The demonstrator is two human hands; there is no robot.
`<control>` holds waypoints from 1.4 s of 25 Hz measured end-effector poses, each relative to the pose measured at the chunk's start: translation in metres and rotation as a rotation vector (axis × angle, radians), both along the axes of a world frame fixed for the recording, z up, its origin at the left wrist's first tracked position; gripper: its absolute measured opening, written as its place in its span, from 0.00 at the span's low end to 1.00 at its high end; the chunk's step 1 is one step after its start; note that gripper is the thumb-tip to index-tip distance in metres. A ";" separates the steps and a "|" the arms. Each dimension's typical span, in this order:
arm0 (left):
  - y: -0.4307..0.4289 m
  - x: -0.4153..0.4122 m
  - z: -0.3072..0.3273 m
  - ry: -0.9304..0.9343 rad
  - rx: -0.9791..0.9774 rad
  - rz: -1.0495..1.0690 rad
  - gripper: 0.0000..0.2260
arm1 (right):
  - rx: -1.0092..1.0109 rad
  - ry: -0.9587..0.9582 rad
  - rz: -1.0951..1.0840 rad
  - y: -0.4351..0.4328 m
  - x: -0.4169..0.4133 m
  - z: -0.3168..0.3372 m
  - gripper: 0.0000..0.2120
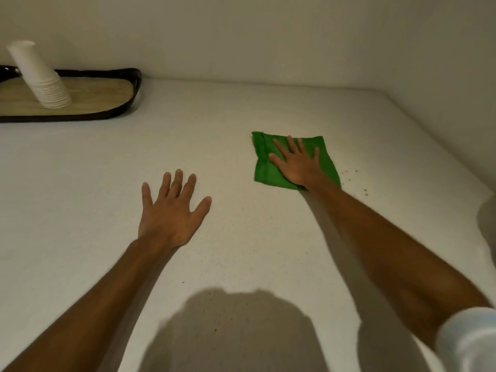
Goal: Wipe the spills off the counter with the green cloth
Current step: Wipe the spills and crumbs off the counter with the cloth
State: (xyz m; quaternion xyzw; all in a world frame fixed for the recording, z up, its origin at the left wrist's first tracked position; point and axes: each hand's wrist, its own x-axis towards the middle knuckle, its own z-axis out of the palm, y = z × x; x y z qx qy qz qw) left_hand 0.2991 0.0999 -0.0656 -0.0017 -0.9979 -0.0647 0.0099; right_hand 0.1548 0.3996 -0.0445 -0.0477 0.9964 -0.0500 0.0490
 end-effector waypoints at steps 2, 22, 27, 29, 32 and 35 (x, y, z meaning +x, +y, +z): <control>0.001 -0.001 0.000 0.004 -0.003 -0.004 0.36 | 0.001 -0.033 -0.062 -0.018 0.000 0.002 0.36; 0.004 0.003 0.006 0.004 -0.015 -0.005 0.35 | -0.018 -0.016 -0.155 0.019 0.007 0.005 0.34; 0.007 0.003 0.013 0.027 -0.023 0.002 0.34 | -0.007 0.037 0.295 -0.019 0.114 -0.008 0.30; 0.020 -0.001 0.015 0.056 0.016 0.008 0.34 | -0.035 0.094 0.499 0.000 0.178 -0.017 0.26; 0.051 -0.014 0.016 0.059 0.076 -0.099 0.32 | -0.029 0.115 0.557 0.044 0.214 -0.022 0.25; 0.073 -0.024 0.012 -0.016 0.096 -0.154 0.32 | 0.004 0.060 0.421 0.078 0.167 -0.012 0.27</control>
